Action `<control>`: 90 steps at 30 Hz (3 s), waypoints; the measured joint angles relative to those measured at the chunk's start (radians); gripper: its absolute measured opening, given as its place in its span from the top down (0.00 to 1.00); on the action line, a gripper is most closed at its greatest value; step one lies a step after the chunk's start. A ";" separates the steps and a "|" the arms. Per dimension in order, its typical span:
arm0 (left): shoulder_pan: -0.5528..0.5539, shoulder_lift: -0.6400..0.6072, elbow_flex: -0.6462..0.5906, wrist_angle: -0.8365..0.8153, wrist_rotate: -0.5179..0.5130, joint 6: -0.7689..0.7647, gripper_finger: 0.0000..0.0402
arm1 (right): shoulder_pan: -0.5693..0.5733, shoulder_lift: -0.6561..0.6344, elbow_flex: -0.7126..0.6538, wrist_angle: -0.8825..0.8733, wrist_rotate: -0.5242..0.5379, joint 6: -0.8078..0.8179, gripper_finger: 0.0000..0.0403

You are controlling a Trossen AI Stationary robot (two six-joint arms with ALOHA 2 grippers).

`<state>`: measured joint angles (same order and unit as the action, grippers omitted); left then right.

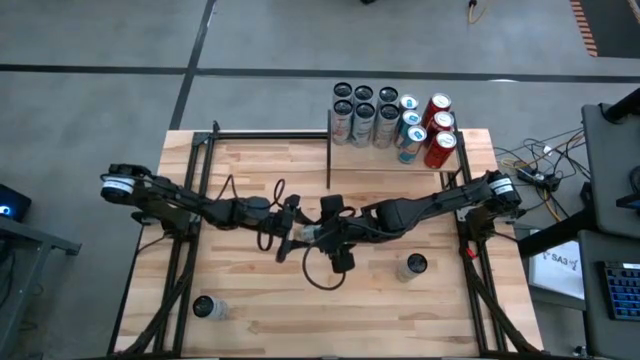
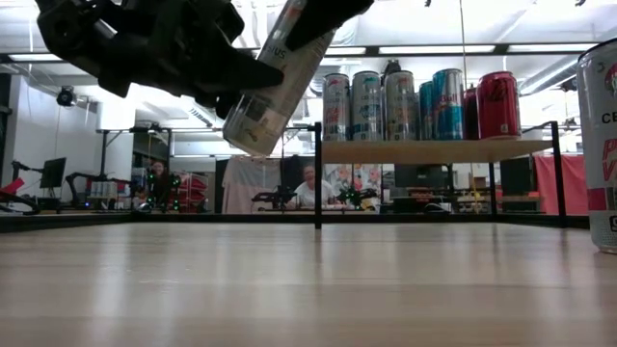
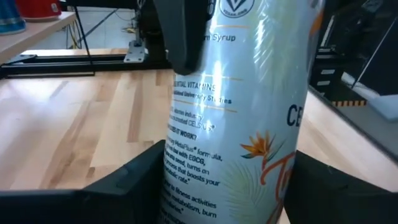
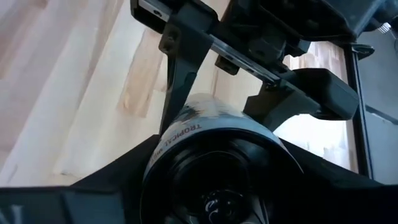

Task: Place canned beverage on shelf
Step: Put the white yellow soda can on the shelf aligned with the other white yellow soda cans

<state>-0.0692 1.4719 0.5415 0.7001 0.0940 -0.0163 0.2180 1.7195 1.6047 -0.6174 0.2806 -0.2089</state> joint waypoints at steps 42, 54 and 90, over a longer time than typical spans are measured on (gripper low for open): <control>-0.072 -0.016 0.000 0.578 -0.398 0.244 0.42 | 0.141 -0.323 -0.655 1.292 0.474 -0.096 0.19; -0.072 0.054 0.004 0.687 -0.500 0.262 0.42 | 0.058 -0.075 -0.410 1.386 0.518 -0.104 0.19; -0.072 0.040 0.006 0.632 -0.582 0.309 0.12 | 0.026 -0.249 -0.225 0.823 0.799 -0.033 0.41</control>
<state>-0.1410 1.5118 0.5475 1.3324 -0.4883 0.2927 0.2435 1.4707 1.3798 0.2058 1.0798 -0.2423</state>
